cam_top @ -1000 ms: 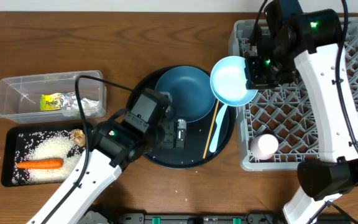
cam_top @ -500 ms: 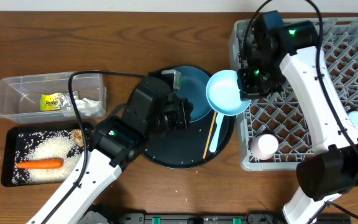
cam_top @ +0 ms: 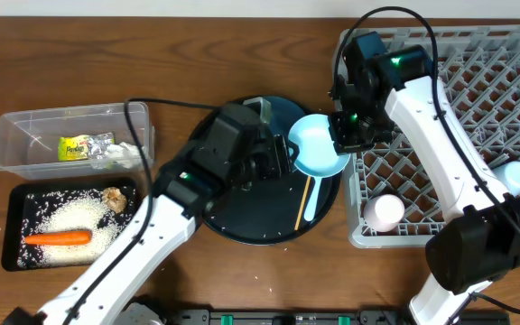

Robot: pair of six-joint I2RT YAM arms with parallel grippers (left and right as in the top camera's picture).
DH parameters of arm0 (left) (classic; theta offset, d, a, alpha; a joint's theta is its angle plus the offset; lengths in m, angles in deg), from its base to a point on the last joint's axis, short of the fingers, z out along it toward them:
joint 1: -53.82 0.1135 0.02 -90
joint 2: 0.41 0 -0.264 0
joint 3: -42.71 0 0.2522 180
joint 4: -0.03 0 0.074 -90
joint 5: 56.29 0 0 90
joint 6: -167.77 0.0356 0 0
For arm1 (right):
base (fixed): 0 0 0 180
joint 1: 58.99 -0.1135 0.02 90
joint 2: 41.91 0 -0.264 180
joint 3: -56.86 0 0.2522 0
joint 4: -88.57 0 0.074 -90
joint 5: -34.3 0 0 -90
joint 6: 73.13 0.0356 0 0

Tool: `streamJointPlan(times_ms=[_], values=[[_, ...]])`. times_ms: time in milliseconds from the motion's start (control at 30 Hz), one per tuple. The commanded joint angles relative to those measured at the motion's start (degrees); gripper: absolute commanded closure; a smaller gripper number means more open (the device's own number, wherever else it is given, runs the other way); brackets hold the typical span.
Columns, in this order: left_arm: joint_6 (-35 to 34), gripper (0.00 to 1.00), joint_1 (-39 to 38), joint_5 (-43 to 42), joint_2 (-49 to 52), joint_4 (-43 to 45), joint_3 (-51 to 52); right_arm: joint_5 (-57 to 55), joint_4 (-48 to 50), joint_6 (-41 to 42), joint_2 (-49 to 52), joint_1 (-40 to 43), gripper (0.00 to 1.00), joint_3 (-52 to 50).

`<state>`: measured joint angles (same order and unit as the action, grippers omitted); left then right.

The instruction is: Sort waste into correct bins and load items into the dishwasher rack

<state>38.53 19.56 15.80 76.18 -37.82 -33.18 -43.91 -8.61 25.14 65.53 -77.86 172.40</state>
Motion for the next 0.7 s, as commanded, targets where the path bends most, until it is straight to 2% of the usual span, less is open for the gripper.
streamJointPlan(times_ms=[0,333,400,500,667], values=[[-0.52,0.45,-0.28,-0.98,1.77,0.28,-0.57,-0.42,0.09,0.72,0.35,-0.76,0.99,-0.37],[-0.52,0.46,-0.26,-0.94,3.54,0.7,-0.57,-0.42,0.5,1.11,0.37,-2.67,0.99,-0.37],[-0.52,0.56,-0.28,-0.94,4.0,0.9,-0.57,-0.42,0.5,1.11,0.37,-3.08,0.99,-0.37],[-0.5,0.92,-0.26,-0.94,4.63,0.87,-0.57,-0.44,0.48,1.09,0.37,-3.28,0.99,-0.37],[-0.52,0.94,-0.26,-0.96,4.61,0.9,-0.57,-0.42,0.42,1.09,0.35,-3.28,0.99,-0.37]])
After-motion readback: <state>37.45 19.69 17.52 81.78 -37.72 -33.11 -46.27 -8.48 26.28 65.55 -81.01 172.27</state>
